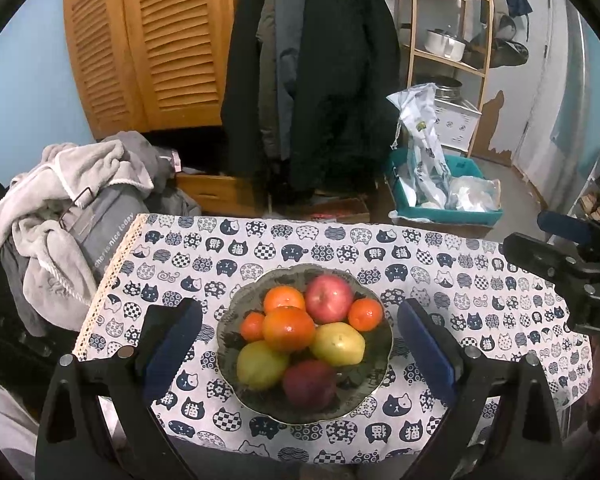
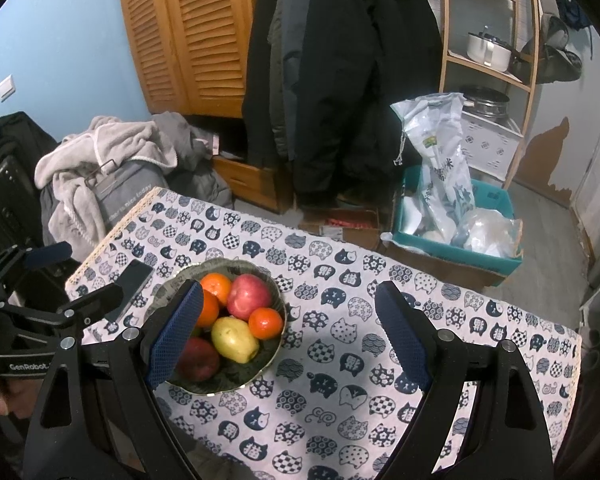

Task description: Organize fruits

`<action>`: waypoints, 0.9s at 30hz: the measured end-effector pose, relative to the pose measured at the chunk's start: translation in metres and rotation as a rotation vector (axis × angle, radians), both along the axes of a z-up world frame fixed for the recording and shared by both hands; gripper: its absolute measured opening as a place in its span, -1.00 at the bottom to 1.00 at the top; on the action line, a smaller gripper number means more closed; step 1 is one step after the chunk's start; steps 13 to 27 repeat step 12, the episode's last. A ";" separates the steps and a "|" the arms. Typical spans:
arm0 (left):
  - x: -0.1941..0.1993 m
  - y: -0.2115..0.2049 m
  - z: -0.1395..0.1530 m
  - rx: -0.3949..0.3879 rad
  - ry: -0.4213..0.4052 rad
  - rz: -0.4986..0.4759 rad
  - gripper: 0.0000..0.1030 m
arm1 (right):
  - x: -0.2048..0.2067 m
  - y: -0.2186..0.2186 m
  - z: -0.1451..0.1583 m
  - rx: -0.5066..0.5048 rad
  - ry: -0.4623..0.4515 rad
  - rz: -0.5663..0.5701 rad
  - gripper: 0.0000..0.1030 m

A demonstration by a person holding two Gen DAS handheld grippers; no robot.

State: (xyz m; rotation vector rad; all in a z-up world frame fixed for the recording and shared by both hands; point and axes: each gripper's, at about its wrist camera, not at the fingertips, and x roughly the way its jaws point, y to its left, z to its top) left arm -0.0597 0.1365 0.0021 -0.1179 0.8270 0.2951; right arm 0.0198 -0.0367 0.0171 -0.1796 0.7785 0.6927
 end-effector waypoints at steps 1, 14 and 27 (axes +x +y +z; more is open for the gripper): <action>0.000 0.000 0.000 0.001 0.000 -0.002 0.93 | 0.000 0.000 0.000 0.001 0.000 0.001 0.68; 0.001 -0.004 0.001 0.008 0.006 -0.013 0.93 | 0.000 -0.001 0.000 0.000 0.001 0.001 0.68; 0.001 -0.004 0.001 0.008 0.006 -0.013 0.93 | 0.000 -0.001 0.000 0.000 0.001 0.001 0.68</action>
